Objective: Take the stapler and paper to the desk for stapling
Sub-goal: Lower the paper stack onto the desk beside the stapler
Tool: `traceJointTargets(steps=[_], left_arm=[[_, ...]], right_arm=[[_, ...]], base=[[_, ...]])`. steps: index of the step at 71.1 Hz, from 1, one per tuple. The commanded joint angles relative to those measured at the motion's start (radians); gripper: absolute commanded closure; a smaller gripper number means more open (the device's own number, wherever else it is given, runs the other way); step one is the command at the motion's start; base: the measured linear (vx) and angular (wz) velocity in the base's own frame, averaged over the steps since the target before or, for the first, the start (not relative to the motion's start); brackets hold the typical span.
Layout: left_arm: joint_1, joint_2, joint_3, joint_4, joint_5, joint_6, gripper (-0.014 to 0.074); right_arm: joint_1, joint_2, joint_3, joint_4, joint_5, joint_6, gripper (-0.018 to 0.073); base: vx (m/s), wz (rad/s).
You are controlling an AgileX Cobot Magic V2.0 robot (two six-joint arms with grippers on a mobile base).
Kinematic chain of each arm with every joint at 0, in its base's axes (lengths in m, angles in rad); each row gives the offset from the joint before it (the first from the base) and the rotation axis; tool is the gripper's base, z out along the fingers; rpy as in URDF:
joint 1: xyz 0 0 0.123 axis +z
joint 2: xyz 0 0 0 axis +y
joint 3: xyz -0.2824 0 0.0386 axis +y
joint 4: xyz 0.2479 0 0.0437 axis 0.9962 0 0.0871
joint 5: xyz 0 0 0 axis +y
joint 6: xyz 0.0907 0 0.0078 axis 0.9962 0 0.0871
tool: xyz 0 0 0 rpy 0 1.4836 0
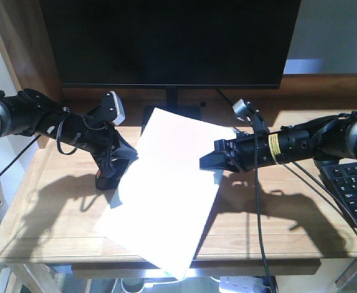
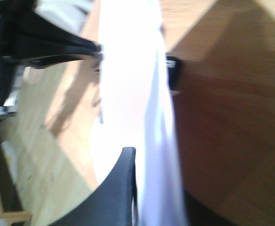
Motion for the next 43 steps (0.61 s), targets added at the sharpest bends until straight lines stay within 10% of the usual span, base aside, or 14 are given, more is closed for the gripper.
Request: traceJointTargets(steps=[1, 43], left_arm=[[-0.002, -0.057, -0.028, -0.05, 0.013, -0.009, 0.0603], [-0.002, -0.057, -0.028, -0.05, 0.013, -0.009, 0.0603]], right_arm=[[-0.007, -0.039, 0.007, -0.01, 0.037, -0.029, 0.0562], [-0.007, -0.005, 0.056, -0.01, 0.123, -0.12, 0.0562]], base=[[0.0, 0.0], [0.0, 0.0]])
